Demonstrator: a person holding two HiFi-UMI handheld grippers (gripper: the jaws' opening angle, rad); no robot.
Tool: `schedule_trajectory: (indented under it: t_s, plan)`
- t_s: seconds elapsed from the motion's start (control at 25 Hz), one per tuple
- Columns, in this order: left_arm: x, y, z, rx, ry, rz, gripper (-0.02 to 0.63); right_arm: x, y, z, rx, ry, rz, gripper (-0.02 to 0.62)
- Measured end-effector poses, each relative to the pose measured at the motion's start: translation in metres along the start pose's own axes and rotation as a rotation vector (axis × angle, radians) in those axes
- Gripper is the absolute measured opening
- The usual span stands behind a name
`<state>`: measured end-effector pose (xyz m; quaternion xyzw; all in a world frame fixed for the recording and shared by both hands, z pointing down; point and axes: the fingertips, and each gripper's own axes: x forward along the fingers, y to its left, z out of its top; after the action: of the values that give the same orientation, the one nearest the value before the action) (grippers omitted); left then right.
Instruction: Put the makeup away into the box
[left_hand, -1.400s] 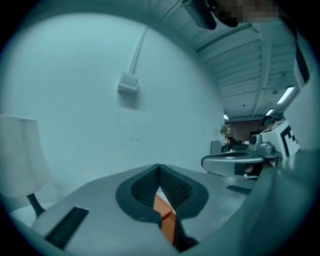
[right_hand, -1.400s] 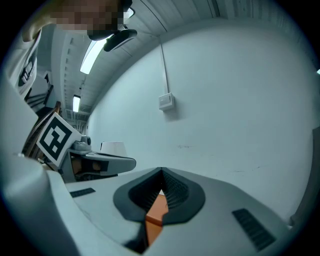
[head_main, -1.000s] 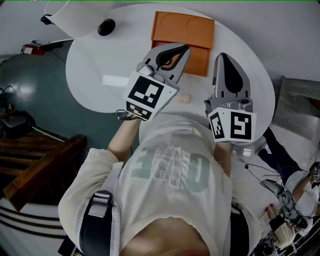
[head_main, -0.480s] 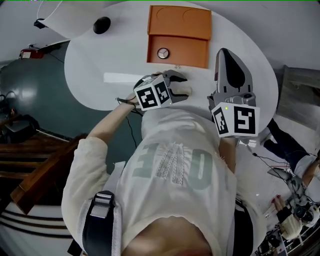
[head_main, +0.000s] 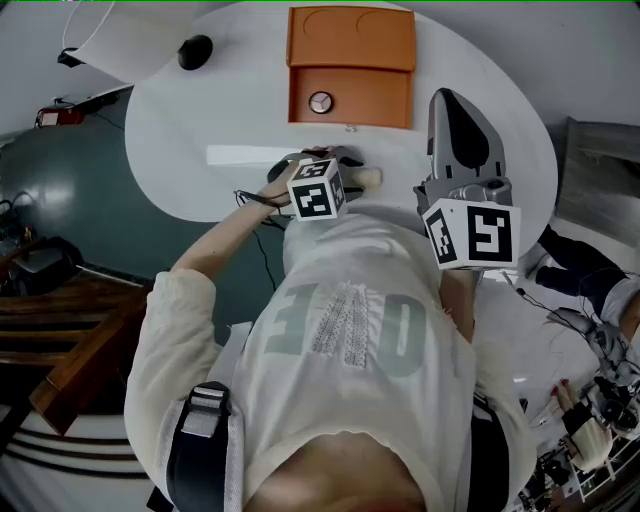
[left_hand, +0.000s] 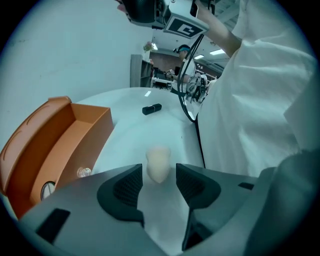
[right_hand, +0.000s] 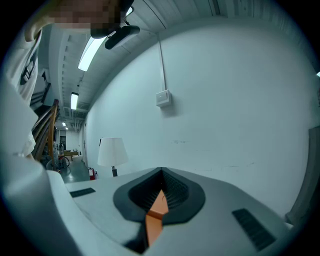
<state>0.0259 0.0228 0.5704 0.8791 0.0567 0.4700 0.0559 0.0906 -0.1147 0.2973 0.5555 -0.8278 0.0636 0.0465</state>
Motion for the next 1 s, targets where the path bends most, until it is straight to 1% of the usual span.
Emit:
schedule_trajectory:
  t_s: [0.16, 0.2, 0.24, 0.32, 0.4, 0.48, 0.52, 0.56, 0.64, 0.76, 0.84, 0.92, 1.0]
  plan:
    - [0.01, 0.002, -0.004, 0.003, 0.012, -0.003, 0.209, 0.001, 0.001, -0.001, 0.0, 0.001, 0.005, 0.005]
    - [0.011, 0.002, -0.005, 0.009, 0.016, -0.004, 0.189, 0.002, 0.001, -0.001, 0.0, 0.0, 0.007, 0.005]
    - [0.012, 0.004, -0.006, 0.013, 0.018, -0.007, 0.152, 0.002, 0.001, -0.001, 0.0, 0.0, 0.008, 0.005]
    - [0.011, 0.006, -0.006, 0.008, 0.017, -0.018, 0.137, 0.001, 0.002, 0.0, 0.0, 0.0, 0.011, 0.005]
    - [0.008, 0.01, -0.006, 0.008, 0.018, -0.011, 0.13, 0.001, 0.002, -0.001, 0.001, 0.002, 0.011, 0.005]
    - [0.002, 0.014, -0.003, -0.004, 0.0, 0.005, 0.127, 0.0, 0.002, -0.001, 0.001, 0.004, 0.012, 0.005]
    - [-0.004, 0.018, 0.002, -0.023, -0.028, 0.014, 0.127, 0.001, 0.002, -0.001, 0.0, 0.004, 0.011, 0.005]
    - [-0.013, 0.022, 0.01, -0.052, -0.071, 0.024, 0.127, 0.001, 0.002, -0.001, 0.0, 0.003, 0.011, 0.005]
    - [-0.039, 0.034, 0.036, -0.14, -0.208, 0.052, 0.127, 0.002, 0.0, 0.001, 0.001, -0.003, 0.006, 0.005]
    - [-0.094, 0.056, 0.082, -0.294, -0.486, 0.114, 0.127, 0.001, -0.003, 0.002, 0.005, -0.012, -0.006, 0.005]
    - [-0.131, 0.071, 0.106, -0.366, -0.649, 0.174, 0.127, 0.001, -0.003, 0.003, 0.008, -0.014, -0.008, 0.004]
    - [-0.158, 0.082, 0.119, -0.4, -0.751, 0.229, 0.127, 0.001, -0.003, 0.003, 0.01, -0.015, -0.006, 0.005]
    - [-0.173, 0.09, 0.125, -0.409, -0.801, 0.271, 0.127, 0.001, -0.002, 0.003, 0.009, -0.015, -0.003, 0.005]
